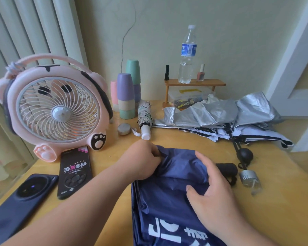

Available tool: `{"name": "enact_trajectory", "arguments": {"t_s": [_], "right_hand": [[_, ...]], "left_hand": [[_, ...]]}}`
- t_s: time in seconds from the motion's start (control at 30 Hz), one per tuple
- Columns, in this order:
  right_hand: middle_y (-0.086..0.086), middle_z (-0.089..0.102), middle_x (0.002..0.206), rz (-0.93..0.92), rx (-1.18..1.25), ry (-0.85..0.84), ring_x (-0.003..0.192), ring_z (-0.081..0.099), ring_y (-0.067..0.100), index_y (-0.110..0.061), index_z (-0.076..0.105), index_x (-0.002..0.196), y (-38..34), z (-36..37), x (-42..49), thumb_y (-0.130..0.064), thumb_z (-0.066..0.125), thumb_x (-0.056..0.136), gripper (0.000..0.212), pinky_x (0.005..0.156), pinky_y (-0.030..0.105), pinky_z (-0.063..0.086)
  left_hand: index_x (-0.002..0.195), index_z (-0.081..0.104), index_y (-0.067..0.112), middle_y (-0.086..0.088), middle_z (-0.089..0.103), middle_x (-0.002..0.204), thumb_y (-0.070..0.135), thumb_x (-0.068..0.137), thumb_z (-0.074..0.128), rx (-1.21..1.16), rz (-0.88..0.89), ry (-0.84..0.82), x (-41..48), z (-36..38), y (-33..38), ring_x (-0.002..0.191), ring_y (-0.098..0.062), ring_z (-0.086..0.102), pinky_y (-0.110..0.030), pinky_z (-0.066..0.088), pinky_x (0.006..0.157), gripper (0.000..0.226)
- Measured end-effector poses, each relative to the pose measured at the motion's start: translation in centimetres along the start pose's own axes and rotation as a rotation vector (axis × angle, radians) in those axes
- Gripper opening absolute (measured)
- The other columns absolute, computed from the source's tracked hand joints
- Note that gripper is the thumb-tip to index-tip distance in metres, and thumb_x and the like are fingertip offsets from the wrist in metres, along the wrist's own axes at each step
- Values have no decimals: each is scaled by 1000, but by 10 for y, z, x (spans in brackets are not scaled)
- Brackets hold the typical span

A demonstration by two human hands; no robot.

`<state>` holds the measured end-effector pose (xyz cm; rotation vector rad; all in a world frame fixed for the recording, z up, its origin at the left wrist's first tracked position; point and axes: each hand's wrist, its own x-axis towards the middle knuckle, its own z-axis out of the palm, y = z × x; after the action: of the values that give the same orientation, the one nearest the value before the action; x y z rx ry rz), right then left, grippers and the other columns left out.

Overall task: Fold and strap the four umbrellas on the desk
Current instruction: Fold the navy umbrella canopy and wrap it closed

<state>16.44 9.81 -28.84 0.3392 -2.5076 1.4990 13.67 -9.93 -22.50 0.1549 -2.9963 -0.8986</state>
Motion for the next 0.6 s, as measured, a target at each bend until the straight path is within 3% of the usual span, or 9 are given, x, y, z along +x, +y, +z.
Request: {"name": "enact_trajectory", "arguments": {"t_s": [0.1,0.23,0.37,0.5,0.6], "right_hand": [[-42,35,135,-4,-12,-1,117,28,-38,-41,42,147,-1,1,0,-3,75,82,82,94,-9,21],[-46,31,136,-15,-31,-27,119,26,-38,-40,39,150,0,2,0,-6,74,84,83,95,-9,18],[-44,34,136,7,-8,-41,119,26,-37,-41,37,151,-1,0,-1,-7,73,85,83,95,-10,17],[-30,46,144,18,90,-4,134,36,-18,-47,45,141,3,-1,3,-2,73,83,78,103,-3,25],[-24,62,131,4,213,46,126,53,-7,-48,57,127,8,-2,4,-7,75,82,63,106,17,40]], "left_hand": [[70,67,18,2,59,62,21,93,62,-174,5,169,-6,5,-2,64,-16,52,-27,40,58,23],[75,71,13,4,62,60,18,96,65,-679,-76,370,-13,6,-12,60,-10,50,-29,40,62,22],[75,57,12,0,59,60,4,100,55,-1242,-149,283,-24,4,-17,53,-10,51,-20,42,51,27],[86,58,15,-5,62,67,5,86,68,-1269,-108,198,-30,2,-23,60,-17,51,-30,37,60,14],[107,62,19,-10,66,81,34,65,82,-1109,-35,124,-35,-5,-24,72,-19,56,-37,37,75,49]]}}
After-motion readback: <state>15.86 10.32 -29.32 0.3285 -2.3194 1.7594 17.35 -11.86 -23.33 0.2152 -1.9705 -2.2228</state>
